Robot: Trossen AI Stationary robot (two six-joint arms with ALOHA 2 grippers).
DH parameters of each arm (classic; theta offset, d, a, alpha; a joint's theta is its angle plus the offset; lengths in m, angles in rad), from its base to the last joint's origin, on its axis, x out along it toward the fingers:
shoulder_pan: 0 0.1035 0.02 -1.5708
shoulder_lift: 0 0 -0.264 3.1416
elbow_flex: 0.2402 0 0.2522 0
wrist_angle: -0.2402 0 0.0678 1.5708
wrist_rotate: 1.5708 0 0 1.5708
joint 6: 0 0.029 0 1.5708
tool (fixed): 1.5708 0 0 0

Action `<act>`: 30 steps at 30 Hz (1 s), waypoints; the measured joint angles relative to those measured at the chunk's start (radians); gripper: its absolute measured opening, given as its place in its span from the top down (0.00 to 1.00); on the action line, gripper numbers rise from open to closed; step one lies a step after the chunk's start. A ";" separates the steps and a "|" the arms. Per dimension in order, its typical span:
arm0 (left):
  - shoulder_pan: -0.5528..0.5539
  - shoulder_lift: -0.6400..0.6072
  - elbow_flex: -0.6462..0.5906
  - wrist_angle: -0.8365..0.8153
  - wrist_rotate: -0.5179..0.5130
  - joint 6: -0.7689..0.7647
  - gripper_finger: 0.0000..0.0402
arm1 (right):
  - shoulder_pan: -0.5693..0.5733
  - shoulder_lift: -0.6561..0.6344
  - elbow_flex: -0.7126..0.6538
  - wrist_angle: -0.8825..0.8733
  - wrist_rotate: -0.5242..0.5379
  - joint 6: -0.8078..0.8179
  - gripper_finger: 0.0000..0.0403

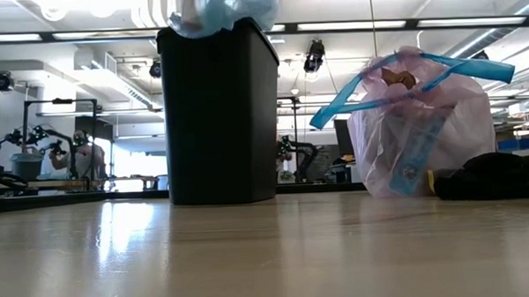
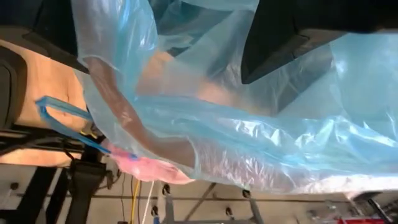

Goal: Place trash/remove bag and relplace
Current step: Insert the new blue trash bag into the trash bin

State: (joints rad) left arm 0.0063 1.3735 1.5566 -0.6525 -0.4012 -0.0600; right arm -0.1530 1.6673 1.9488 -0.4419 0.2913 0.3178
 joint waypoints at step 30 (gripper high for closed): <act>0.059 -0.259 -0.024 -0.275 -0.222 -0.363 0.22 | -0.010 0.062 0.013 -0.355 0.169 -0.024 0.96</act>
State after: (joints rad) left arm 0.0652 1.1149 1.5325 -0.9278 -0.6230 -0.4234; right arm -0.1634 1.7297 1.9614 -0.7971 0.4607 0.2940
